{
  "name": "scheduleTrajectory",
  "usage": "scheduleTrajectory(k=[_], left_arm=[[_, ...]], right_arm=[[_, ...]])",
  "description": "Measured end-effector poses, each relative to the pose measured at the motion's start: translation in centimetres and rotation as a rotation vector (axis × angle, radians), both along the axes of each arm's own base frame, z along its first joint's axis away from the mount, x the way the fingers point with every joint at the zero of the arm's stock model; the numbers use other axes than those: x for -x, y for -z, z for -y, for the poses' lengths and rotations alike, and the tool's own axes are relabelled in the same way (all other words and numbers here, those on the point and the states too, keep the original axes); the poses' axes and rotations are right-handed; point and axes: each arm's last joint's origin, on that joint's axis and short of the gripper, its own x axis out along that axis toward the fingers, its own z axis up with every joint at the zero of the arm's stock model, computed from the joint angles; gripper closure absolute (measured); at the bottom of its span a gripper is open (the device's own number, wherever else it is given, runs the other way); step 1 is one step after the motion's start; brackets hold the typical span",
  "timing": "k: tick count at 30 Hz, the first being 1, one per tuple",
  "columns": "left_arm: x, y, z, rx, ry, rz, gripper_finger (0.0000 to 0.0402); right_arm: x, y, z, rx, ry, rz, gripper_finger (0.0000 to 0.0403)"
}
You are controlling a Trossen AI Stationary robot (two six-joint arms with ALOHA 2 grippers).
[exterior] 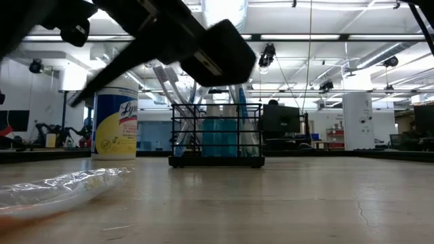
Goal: Pick & Place toothbrushing station
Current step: Put the orange toothbrush into the wire organizer
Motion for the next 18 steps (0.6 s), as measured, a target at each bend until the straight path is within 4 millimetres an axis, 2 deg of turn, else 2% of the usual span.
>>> scheduleTrajectory(k=[9, 18], left_arm=[[0.0, 0.0, 0.0, 0.0, 0.0, -0.001, 0.039], [0.0, 0.0, 0.0, -0.003, 0.0, -0.001, 0.039]], right_arm=[[-0.4, 2.9, 0.3, -0.03, 0.029, -0.102, 0.0229], [-0.1, 4.6, 1.1, -0.026, 0.079, -0.16, 0.0229]])
